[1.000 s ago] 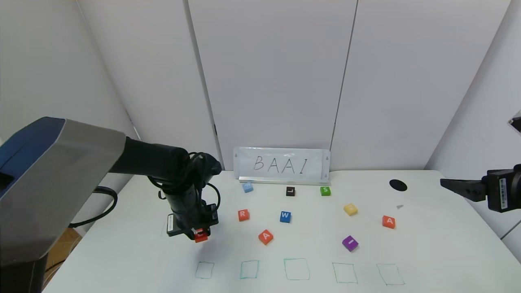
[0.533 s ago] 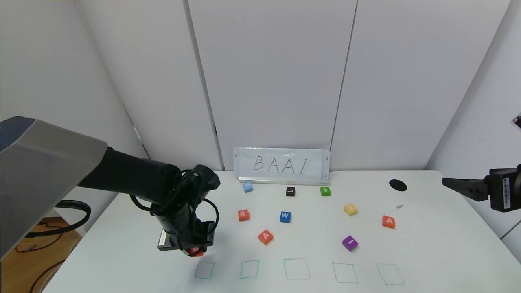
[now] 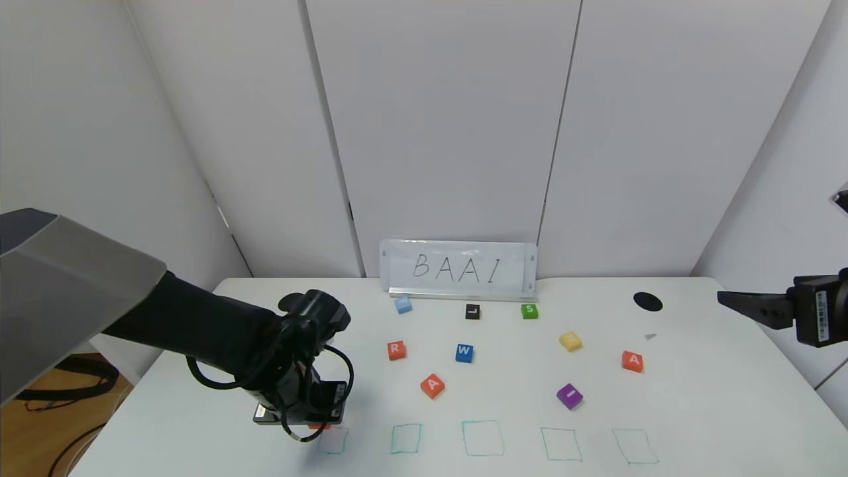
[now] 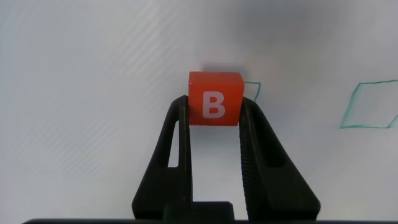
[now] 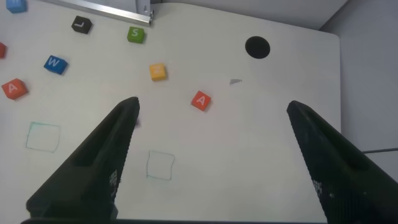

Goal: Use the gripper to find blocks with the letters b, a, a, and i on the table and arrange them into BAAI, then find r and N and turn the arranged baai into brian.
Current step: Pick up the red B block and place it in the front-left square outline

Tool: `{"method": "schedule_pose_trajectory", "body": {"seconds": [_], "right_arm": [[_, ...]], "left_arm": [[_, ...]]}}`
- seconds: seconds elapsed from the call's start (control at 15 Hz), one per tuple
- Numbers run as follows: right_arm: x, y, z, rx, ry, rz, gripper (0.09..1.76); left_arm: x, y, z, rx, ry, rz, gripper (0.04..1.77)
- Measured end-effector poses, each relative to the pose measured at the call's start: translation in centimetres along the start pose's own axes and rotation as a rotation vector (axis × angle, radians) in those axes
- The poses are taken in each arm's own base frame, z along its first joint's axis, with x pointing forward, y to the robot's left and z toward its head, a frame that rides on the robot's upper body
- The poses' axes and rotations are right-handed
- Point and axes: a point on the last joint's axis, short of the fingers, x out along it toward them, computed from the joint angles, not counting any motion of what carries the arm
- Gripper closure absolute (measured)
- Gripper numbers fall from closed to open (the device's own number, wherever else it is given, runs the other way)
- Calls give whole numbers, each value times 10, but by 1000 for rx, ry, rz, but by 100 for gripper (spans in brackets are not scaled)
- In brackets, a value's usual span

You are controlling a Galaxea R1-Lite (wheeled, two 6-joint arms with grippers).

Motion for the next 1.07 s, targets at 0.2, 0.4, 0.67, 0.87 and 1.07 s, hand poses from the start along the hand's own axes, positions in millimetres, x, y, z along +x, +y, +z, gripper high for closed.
{"method": "schedule_pose_trajectory", "body": {"seconds": [0.2, 0.4, 0.67, 0.87, 1.07], "right_arm": [[1, 1, -1, -4, 7, 5, 14], [2, 4, -2, -10, 12, 15, 14], [2, 5, -3, -12, 15, 21, 14], [2, 5, -3, -13, 15, 21, 14], [2, 5, -3, -13, 14, 21, 14]], "left_arm": [[1, -2, -5, 6, 31, -6, 131], [4, -5, -9, 18, 45, -7, 131], [8, -12, -14, 32, 55, -7, 131], [14, -14, -15, 36, 66, 2, 131], [16, -14, -16, 37, 73, 5, 131]]}}
